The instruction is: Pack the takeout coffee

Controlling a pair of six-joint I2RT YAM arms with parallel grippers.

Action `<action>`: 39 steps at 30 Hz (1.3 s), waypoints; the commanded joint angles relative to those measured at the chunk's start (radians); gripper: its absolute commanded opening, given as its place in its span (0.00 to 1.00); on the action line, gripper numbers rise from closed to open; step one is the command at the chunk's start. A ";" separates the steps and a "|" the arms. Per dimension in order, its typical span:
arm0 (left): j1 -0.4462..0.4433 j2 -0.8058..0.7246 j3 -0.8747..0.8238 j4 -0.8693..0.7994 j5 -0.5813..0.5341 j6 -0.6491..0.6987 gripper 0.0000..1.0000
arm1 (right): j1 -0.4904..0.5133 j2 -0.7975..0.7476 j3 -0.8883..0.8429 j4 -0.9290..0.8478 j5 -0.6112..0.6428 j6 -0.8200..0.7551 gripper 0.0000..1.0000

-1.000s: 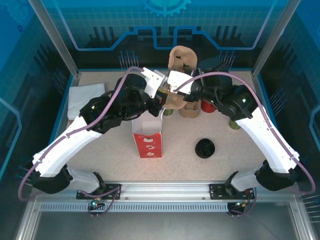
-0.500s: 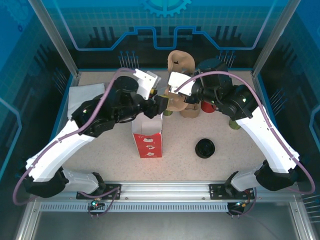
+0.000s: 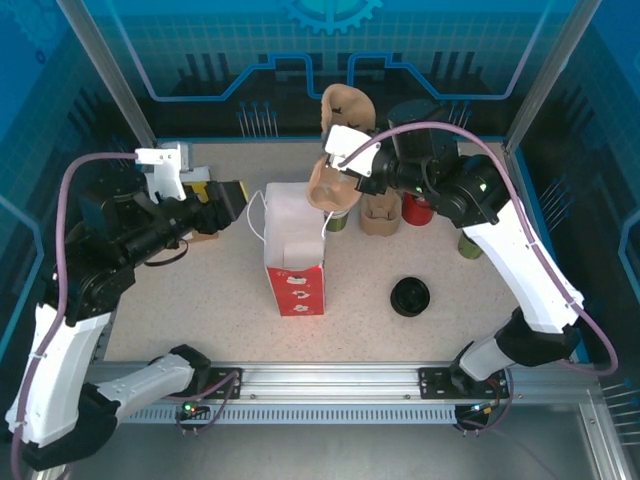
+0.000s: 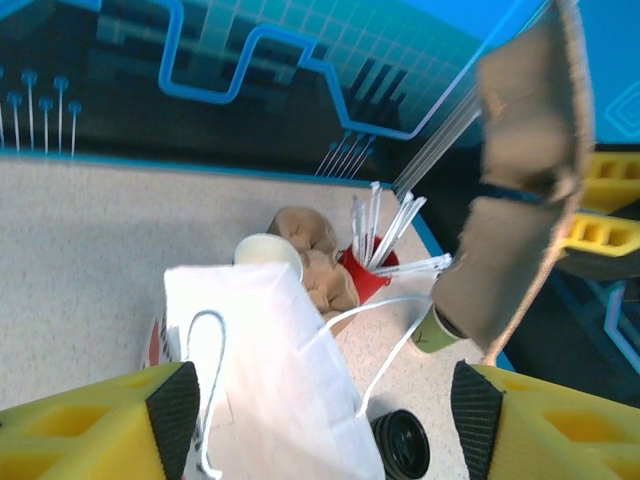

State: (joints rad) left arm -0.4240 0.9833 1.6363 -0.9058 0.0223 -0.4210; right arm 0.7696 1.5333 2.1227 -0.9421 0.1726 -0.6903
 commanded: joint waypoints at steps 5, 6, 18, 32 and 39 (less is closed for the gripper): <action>0.155 0.026 -0.199 0.049 0.299 -0.153 0.74 | 0.092 0.111 0.117 0.020 -0.020 0.021 0.22; 0.166 0.026 -0.226 0.067 0.307 -0.158 0.73 | 0.103 0.127 0.123 0.019 -0.015 0.020 0.22; 0.182 0.004 -0.383 0.126 0.280 -0.150 0.34 | 0.203 0.239 0.105 -0.023 0.140 0.005 0.18; 0.181 -0.031 -0.413 0.116 0.257 -0.184 0.11 | 0.274 0.206 -0.065 -0.054 0.281 0.029 0.18; 0.182 -0.038 -0.419 0.120 0.261 -0.209 0.03 | 0.289 0.206 -0.091 -0.098 0.300 0.040 0.17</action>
State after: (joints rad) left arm -0.2512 0.9653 1.2304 -0.8028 0.2852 -0.6052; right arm 1.0409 1.7779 2.0361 -1.0054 0.4438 -0.6754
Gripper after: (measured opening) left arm 0.062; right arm 0.172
